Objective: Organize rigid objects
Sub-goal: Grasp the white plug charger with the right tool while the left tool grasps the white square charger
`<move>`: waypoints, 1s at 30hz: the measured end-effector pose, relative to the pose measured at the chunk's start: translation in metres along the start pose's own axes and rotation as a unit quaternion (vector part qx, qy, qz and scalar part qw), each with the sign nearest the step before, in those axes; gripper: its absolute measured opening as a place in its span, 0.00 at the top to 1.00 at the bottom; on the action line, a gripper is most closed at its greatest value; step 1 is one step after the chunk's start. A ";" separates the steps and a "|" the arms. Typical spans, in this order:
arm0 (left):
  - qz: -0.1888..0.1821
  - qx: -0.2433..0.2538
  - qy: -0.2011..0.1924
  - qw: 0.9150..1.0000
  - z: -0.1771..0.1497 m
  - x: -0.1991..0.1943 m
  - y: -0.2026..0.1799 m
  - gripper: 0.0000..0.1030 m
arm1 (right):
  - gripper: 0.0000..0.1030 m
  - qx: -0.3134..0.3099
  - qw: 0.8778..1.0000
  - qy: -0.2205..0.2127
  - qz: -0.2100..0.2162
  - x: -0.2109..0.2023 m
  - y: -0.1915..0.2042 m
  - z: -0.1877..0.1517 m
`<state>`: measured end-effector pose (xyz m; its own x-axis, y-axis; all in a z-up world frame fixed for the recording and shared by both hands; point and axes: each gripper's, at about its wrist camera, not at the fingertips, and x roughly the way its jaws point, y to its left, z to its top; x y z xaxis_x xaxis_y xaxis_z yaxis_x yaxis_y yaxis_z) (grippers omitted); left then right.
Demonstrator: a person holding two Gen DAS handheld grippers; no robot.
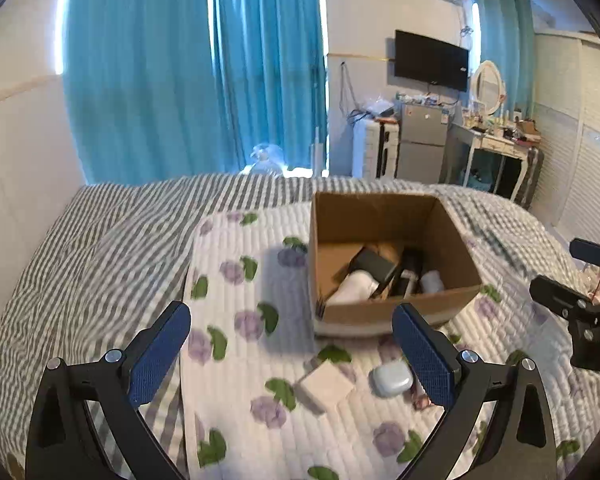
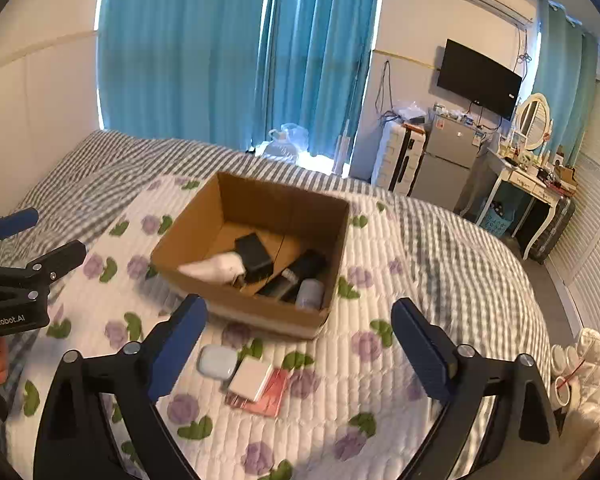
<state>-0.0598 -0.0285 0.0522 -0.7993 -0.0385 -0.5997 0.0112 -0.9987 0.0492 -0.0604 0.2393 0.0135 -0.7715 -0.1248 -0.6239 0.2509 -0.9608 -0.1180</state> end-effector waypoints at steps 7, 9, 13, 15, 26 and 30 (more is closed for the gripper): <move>0.014 -0.016 0.057 0.998 -0.041 0.057 -0.005 0.00 | 0.07 -0.008 0.998 0.058 0.008 0.063 0.020 -0.045; 0.016 0.003 0.064 0.998 -0.058 0.074 -0.010 0.00 | 0.07 -0.010 0.997 0.073 0.004 0.081 0.022 -0.059; 0.036 0.040 0.090 0.994 -0.088 0.093 -0.018 0.00 | 0.07 -0.007 0.992 0.128 0.009 0.121 0.026 -0.092; 0.040 0.061 0.089 0.993 -0.094 0.093 -0.024 0.00 | 0.08 0.001 0.990 0.142 0.011 0.132 0.027 -0.099; 0.012 0.037 0.108 0.993 -0.099 0.099 -0.021 0.00 | 0.49 -0.015 0.984 0.175 0.026 0.162 0.041 -0.114; 0.003 0.027 0.115 0.993 -0.102 0.101 -0.020 0.00 | 0.57 -0.003 0.984 0.174 0.038 0.163 0.035 -0.117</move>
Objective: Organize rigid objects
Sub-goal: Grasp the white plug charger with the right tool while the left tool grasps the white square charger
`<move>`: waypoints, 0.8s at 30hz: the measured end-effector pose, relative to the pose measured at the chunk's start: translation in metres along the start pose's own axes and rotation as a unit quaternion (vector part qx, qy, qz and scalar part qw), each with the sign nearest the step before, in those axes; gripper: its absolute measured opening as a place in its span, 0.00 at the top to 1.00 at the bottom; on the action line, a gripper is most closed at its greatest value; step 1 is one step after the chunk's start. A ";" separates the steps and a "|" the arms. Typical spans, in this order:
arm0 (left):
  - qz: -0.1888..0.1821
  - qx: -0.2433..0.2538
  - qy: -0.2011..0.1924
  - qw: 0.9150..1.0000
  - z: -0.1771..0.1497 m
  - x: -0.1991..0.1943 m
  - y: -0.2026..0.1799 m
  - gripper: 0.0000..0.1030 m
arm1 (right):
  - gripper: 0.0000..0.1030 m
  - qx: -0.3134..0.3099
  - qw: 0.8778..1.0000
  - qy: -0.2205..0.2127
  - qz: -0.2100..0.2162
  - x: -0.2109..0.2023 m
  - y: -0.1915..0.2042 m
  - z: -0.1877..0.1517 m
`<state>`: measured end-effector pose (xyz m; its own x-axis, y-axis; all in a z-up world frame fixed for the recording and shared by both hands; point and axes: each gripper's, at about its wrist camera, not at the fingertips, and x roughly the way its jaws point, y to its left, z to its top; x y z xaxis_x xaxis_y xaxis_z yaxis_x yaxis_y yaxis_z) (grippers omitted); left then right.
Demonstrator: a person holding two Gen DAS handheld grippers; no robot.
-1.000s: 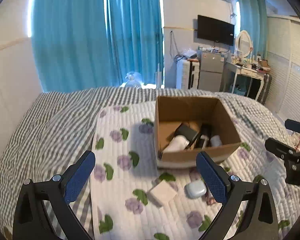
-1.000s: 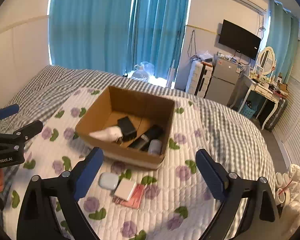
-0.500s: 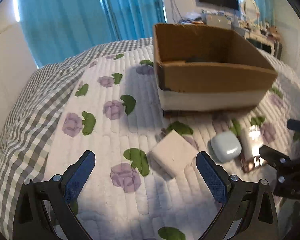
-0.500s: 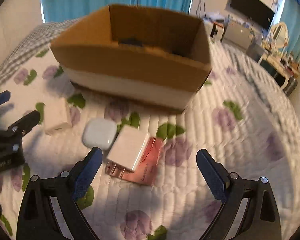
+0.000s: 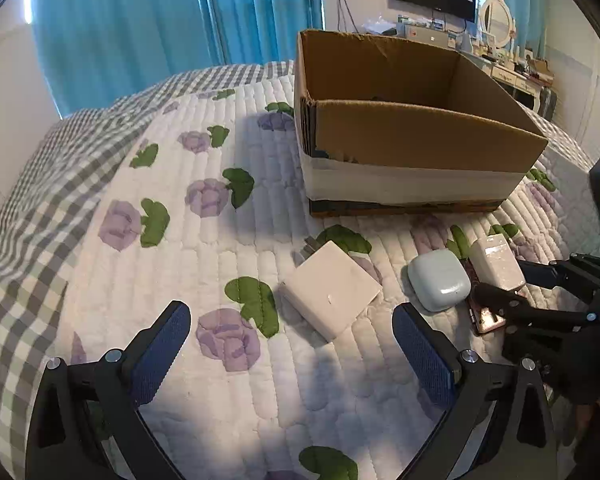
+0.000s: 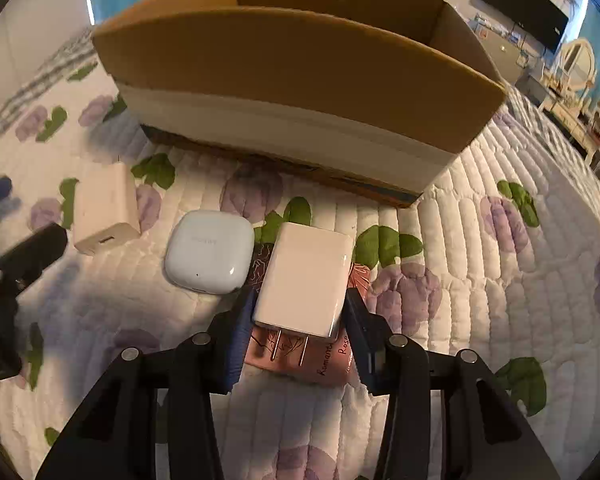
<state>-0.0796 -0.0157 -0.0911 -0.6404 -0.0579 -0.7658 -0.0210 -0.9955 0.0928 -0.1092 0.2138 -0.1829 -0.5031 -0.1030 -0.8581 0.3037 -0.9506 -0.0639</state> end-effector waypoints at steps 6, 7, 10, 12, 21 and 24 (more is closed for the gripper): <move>-0.018 -0.013 0.049 0.999 0.005 0.010 -0.006 0.00 | 0.59 0.024 0.999 -0.042 -0.008 -0.021 -0.017 -0.001; -0.021 -0.019 0.055 0.998 0.008 0.011 -0.007 0.00 | 0.59 0.026 0.999 -0.045 -0.009 -0.023 -0.020 0.000; -0.017 -0.024 0.056 0.998 0.013 0.014 -0.014 0.00 | 0.59 0.035 0.998 -0.047 -0.008 -0.023 -0.025 0.000; -0.001 -0.020 0.057 0.998 0.016 0.023 -0.019 0.00 | 0.59 0.038 0.998 -0.045 -0.005 -0.024 -0.025 0.001; 0.026 -0.025 0.071 0.997 0.009 0.058 -0.019 0.05 | 0.60 0.060 0.998 -0.035 0.007 -0.023 -0.031 0.004; 0.017 -0.017 0.066 0.997 0.007 0.058 -0.022 0.20 | 0.60 0.058 0.998 -0.029 0.006 -0.020 -0.028 0.005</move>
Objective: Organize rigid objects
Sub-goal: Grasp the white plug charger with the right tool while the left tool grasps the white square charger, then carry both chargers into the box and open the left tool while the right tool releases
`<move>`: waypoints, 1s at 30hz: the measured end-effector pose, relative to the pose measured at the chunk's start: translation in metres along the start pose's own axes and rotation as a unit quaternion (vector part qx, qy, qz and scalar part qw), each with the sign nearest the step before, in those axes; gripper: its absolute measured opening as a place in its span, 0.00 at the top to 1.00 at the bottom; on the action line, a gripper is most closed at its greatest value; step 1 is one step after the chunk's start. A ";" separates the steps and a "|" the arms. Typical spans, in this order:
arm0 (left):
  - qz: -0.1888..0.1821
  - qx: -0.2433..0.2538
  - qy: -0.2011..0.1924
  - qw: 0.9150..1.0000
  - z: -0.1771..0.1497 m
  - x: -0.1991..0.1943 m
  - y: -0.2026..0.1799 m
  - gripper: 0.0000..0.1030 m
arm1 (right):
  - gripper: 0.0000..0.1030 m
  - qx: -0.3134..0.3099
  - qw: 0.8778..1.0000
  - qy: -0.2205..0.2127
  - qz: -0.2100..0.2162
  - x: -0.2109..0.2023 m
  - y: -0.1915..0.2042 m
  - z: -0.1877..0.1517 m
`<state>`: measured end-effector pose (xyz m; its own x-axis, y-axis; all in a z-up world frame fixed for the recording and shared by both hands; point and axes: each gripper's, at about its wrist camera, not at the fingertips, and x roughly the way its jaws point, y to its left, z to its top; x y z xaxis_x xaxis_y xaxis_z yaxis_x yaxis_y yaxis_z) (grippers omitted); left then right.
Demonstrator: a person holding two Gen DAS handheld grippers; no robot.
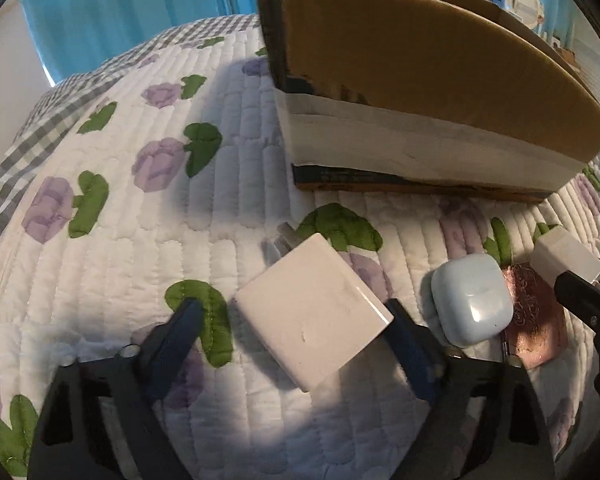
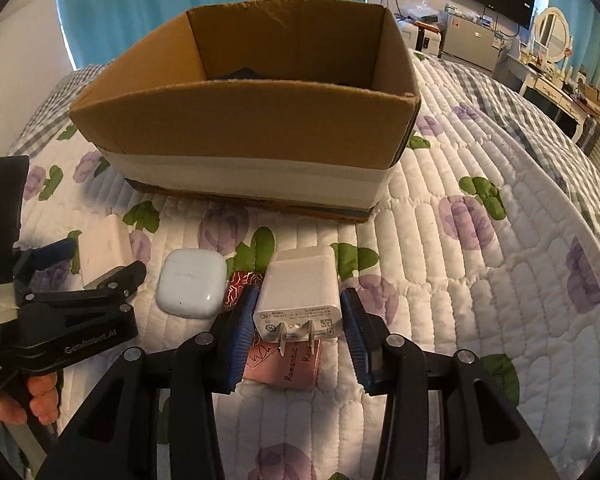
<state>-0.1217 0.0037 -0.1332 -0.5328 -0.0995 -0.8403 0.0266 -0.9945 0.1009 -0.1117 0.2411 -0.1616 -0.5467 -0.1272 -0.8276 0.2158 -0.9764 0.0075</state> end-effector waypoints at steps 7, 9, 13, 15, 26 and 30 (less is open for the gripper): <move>-0.010 0.027 -0.025 0.999 -0.009 -0.014 -0.006 0.31 | 0.60 0.000 1.000 0.004 -0.008 0.002 0.004 -0.001; -0.015 0.025 -0.029 0.999 -0.012 -0.020 -0.004 0.31 | 0.60 -0.001 1.000 0.001 -0.010 0.001 0.005 -0.002; -0.019 0.025 -0.036 0.999 -0.018 -0.033 -0.005 0.31 | 0.60 0.002 1.000 -0.004 -0.008 -0.002 0.006 -0.004; -0.022 0.028 -0.041 0.999 -0.020 -0.041 -0.006 0.31 | 0.60 0.002 1.000 -0.007 -0.007 -0.004 0.006 -0.007; -0.031 0.006 -0.050 0.998 -0.035 -0.080 -0.009 0.31 | 0.60 -0.016 0.999 -0.032 -0.003 -0.036 0.013 -0.016; -0.035 0.010 -0.056 0.998 -0.032 -0.094 -0.008 0.31 | 0.60 -0.014 0.999 -0.039 0.003 -0.050 0.014 -0.020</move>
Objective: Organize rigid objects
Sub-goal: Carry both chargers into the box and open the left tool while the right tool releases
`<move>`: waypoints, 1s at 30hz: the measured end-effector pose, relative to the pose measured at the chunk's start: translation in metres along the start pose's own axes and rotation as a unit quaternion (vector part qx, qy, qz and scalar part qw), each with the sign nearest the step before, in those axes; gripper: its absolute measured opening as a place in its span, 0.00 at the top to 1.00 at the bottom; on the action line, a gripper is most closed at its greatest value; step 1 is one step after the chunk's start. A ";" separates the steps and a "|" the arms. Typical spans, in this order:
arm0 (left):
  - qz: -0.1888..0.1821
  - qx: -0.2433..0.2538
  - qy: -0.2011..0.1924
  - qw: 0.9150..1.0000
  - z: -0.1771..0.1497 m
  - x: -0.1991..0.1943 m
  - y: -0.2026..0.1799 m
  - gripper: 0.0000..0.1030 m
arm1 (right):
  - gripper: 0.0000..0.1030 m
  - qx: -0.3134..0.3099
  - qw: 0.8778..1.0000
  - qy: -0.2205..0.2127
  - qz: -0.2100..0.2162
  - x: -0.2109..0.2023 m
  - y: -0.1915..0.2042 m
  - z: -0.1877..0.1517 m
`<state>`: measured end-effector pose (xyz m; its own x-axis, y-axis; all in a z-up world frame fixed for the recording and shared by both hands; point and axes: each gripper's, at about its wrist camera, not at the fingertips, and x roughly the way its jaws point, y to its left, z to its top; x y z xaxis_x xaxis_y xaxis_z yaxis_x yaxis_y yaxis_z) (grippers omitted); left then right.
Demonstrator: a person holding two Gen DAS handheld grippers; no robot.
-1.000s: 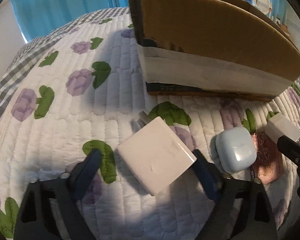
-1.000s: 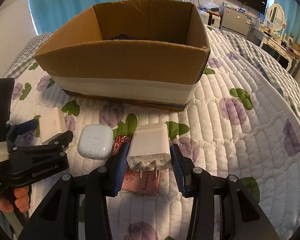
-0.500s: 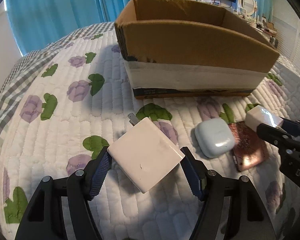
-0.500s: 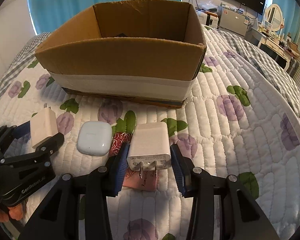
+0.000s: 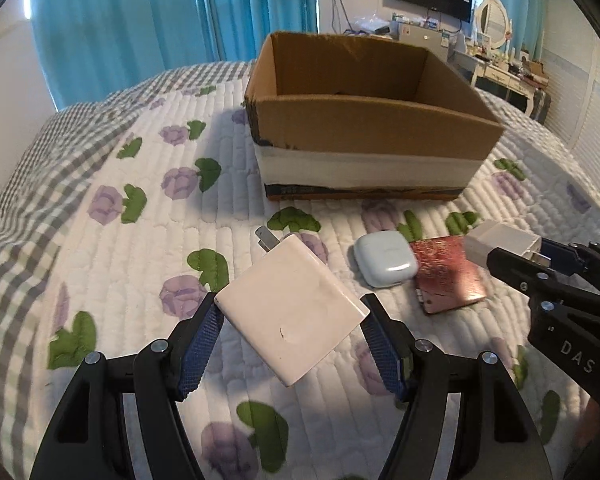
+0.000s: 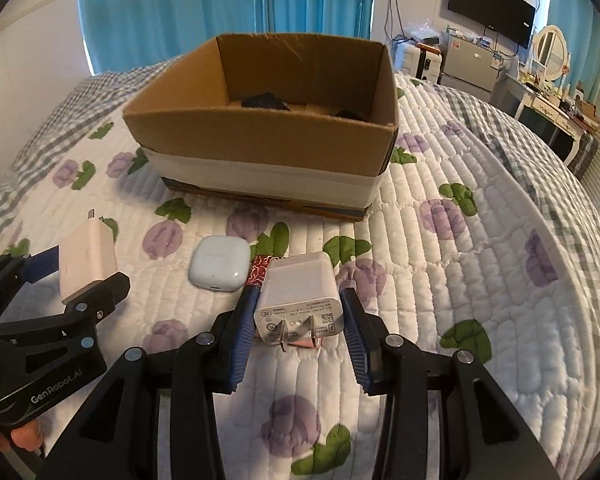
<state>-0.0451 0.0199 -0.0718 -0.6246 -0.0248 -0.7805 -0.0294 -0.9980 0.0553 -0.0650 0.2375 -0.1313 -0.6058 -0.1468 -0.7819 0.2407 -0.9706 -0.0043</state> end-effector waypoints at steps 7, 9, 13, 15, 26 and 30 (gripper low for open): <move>-0.004 0.007 -0.002 1.000 0.013 -0.034 -0.002 0.31 | 0.60 -0.016 1.000 -0.021 0.015 -0.035 0.004 0.009; -0.006 0.007 -0.009 1.000 0.024 -0.045 0.000 0.31 | 0.60 -0.020 0.999 -0.032 0.015 -0.045 0.002 0.018; -0.005 0.023 -0.031 0.999 0.054 -0.065 0.000 0.31 | 0.60 -0.039 0.998 -0.056 0.017 -0.070 -0.005 0.048; -0.012 0.030 -0.048 0.998 0.075 -0.074 0.001 0.31 | 0.60 -0.056 0.996 -0.070 0.006 -0.080 -0.007 0.066; 0.014 0.066 -0.093 0.993 0.190 -0.028 -0.006 0.31 | 0.60 -0.075 0.990 -0.121 0.006 -0.070 -0.020 0.173; 0.032 0.075 -0.076 0.994 0.209 0.023 -0.013 0.31 | 0.60 -0.062 0.991 -0.115 0.008 -0.040 -0.027 0.196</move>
<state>-0.2226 0.0447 0.0396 -0.7390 -0.0672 -0.6703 -0.0954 -0.9745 0.2029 -0.1960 0.2325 0.0223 -0.7546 -0.2143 -0.6202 0.3335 -0.9393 -0.0812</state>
